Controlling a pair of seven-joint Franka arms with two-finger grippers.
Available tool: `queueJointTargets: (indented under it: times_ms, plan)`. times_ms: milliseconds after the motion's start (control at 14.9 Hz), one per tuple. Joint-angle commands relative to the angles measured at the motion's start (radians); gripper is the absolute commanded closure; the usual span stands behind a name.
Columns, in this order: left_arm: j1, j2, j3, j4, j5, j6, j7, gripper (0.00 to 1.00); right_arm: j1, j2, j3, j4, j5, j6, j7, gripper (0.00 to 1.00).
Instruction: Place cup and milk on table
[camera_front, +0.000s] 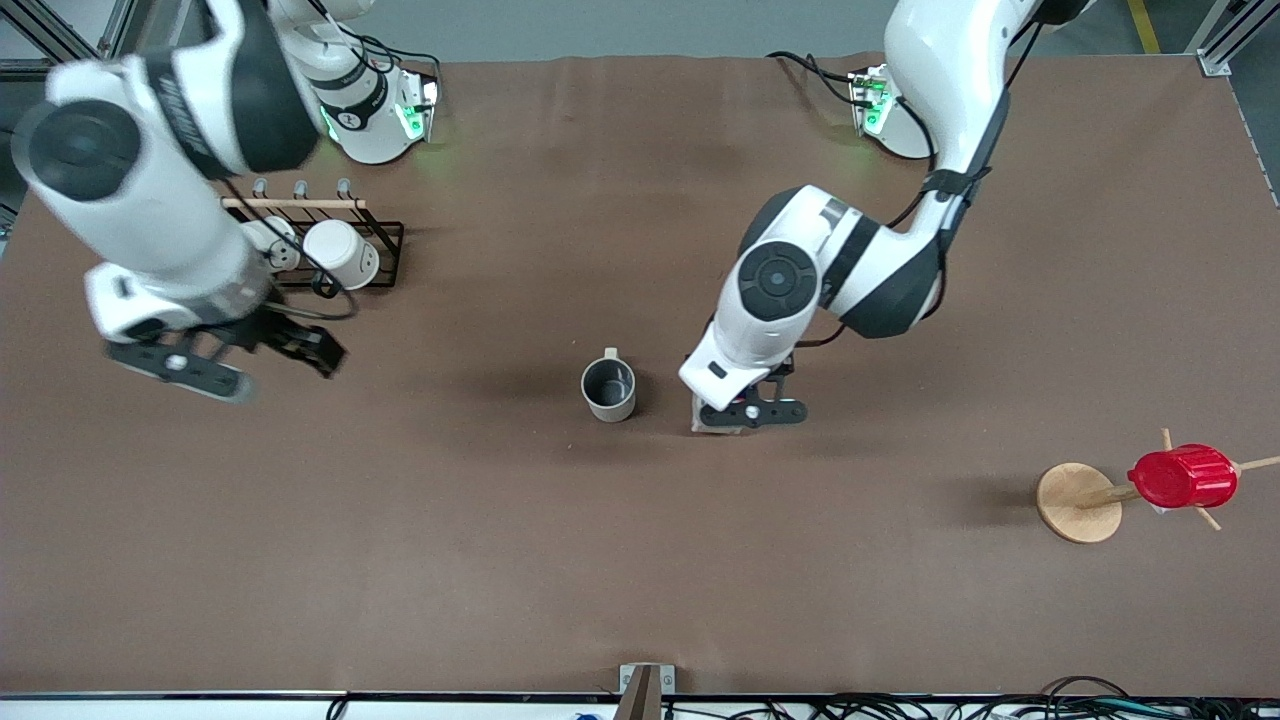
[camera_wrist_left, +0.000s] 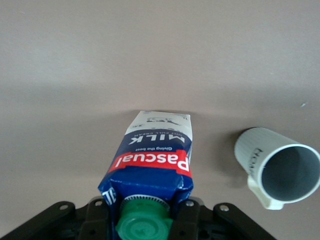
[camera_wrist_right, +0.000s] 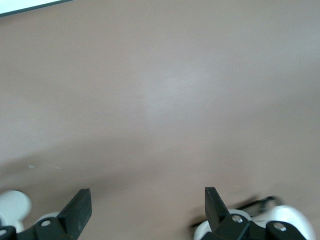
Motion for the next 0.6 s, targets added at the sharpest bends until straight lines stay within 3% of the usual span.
queueJointTargets:
  times_ms: [0,201,536]
  plan:
    - [-0.031,0.034,0.014,0.056,0.000,-0.004,-0.048,0.95,-0.003,-0.115,-0.110,-0.048,0.083,-0.053,-0.207,0.00]
    - [-0.043,0.053,0.014,0.059,0.000,-0.004,-0.093,0.95,-0.046,-0.162,-0.176,-0.024,0.117,-0.126,-0.403,0.00]
    - [-0.090,0.071,0.014,0.056,0.018,-0.007,-0.090,0.95,-0.101,-0.116,-0.172,0.121,0.140,-0.191,-0.473,0.00]
